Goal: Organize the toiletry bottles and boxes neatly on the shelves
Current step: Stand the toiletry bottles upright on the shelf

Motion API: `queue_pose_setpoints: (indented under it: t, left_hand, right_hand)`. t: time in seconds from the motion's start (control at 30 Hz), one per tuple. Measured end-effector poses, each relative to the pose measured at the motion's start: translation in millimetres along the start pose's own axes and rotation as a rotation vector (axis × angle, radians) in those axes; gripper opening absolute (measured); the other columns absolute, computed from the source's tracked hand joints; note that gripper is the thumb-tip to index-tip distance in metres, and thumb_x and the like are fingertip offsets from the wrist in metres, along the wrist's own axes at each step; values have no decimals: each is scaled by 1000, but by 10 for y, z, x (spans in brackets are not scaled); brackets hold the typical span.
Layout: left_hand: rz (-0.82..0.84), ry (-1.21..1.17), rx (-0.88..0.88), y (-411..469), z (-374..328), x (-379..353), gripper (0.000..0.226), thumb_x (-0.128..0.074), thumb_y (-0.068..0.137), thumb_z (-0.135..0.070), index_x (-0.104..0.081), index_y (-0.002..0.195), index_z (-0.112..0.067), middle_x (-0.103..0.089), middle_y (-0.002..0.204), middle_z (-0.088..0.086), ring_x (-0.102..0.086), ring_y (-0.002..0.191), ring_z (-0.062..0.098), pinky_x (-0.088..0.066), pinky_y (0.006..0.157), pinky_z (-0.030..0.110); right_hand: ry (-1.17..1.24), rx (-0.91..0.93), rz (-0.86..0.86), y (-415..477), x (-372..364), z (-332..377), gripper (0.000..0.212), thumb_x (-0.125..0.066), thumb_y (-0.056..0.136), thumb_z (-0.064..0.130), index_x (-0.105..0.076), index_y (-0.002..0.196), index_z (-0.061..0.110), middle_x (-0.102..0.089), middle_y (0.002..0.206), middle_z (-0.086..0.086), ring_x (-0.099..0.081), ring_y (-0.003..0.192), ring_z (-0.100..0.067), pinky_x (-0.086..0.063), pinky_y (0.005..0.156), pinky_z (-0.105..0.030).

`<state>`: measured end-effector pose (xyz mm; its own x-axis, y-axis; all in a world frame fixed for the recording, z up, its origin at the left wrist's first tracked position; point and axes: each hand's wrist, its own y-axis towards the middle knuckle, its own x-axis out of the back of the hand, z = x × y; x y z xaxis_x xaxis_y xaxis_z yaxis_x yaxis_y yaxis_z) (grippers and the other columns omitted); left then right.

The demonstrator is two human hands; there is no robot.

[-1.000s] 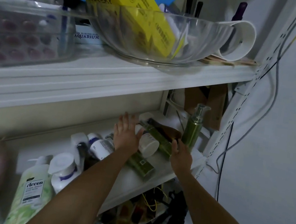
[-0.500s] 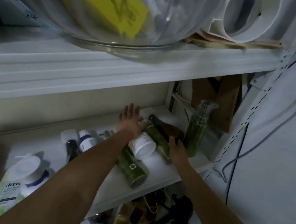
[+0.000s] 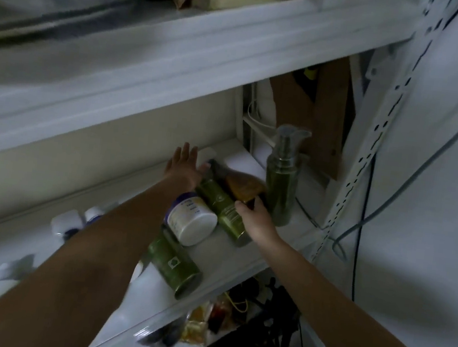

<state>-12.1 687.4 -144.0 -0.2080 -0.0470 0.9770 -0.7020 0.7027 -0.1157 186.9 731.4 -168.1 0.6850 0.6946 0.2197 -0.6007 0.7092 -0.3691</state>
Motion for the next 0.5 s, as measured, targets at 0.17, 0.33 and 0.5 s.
queue_pose_setpoints:
  t: [0.17, 0.33, 0.5]
  left_hand:
    - [61, 9, -19, 214, -45, -75, 72, -27, 98, -54, -1, 152, -14, 8, 160, 5, 6, 147, 23, -5, 119, 39]
    - [123, -23, 4, 454, 25, -145, 76, -30, 97, -53, -4, 151, -7, 1, 160, 11, 1, 147, 27, -5, 119, 39]
    - [133, -140, 99, 642, 55, -163, 81, -41, 95, -54, -6, 151, -8, 4, 159, 15, -3, 146, 34, -12, 118, 45]
  right_hand:
    - [56, -75, 76, 45, 142, -61, 75, -53, 93, 31, -8, 151, 15, -26, 153, -10, -31, 137, -27, -30, 109, -36]
    - [73, -110, 138, 71, 201, -21, 78, -56, 91, 29, -7, 151, 17, -24, 153, -9, -30, 138, -27, -30, 107, -34]
    - [95, -148, 178, 67, 215, 44, 80, -58, 89, 32, -9, 151, 19, -25, 153, -8, -32, 137, -26, -32, 109, -37]
